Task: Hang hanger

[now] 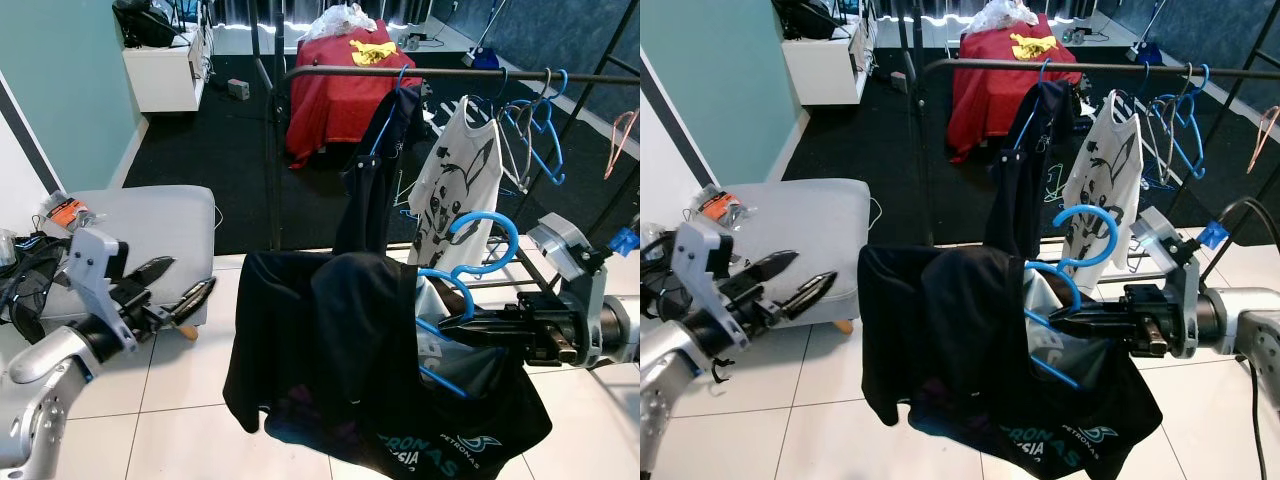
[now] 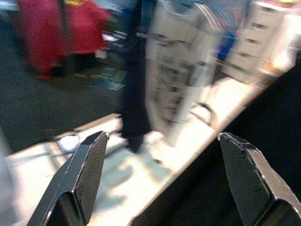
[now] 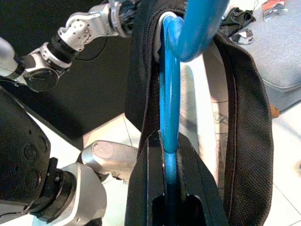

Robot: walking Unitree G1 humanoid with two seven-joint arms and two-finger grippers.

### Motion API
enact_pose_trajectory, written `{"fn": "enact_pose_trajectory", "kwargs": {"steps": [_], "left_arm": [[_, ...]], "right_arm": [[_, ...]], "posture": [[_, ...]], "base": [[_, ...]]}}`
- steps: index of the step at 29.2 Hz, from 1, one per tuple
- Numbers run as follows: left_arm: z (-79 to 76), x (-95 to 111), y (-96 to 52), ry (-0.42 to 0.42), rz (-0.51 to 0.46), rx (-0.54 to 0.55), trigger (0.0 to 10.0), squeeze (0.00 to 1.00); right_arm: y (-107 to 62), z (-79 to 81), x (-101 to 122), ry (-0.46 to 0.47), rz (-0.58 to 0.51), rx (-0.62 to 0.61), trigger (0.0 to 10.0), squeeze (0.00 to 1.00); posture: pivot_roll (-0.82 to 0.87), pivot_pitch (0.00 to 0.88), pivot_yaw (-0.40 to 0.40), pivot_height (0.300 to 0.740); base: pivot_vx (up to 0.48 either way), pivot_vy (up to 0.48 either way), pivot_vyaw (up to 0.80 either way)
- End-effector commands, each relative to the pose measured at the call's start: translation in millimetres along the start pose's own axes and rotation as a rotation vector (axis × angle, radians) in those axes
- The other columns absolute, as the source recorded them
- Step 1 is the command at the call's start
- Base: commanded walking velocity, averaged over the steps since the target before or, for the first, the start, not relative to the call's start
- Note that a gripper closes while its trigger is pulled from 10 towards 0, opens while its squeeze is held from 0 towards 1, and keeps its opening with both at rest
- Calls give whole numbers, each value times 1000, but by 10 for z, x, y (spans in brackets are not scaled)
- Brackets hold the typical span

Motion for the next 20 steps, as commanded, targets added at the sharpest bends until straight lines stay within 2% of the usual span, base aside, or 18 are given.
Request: {"fn": "enact_pose_trajectory", "kwargs": {"steps": [1,11,16,20], "left_arm": [[-54,-81,-11,-36,35,-34,10000,0],[-153,-103,-5,-62,41,-102,10000,0],[-178,-64,41,-62,19,-114,10000,0],[-263,-20,145,-82,-15,-152,10000,0]], "right_arm": [[-28,-3,45,-21,-1,12,10000,0],[-33,-24,48,-27,1,17,10000,0],[-28,-29,46,-28,1,22,10000,0],[-15,-30,45,-29,-3,27,10000,0]], "posture": [[-28,56,-35,740],[-29,53,-36,740],[-25,49,-36,740],[-31,41,-29,740]], "base": [[0,0,0],[0,0,0],[0,0,0],[0,0,0]]}}
Point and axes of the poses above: a point about 5 cm out from each wrist's last joint towards the gripper, its own y axis pointing out of the wrist towards the gripper, its own x axis along the axis of the wrist's last joint, z = x × y, the point moved 1 cm from there along y, pointing out of the wrist towards the gripper, and after that the axes turned 15 degrees about -y, right-handed, at the moved point
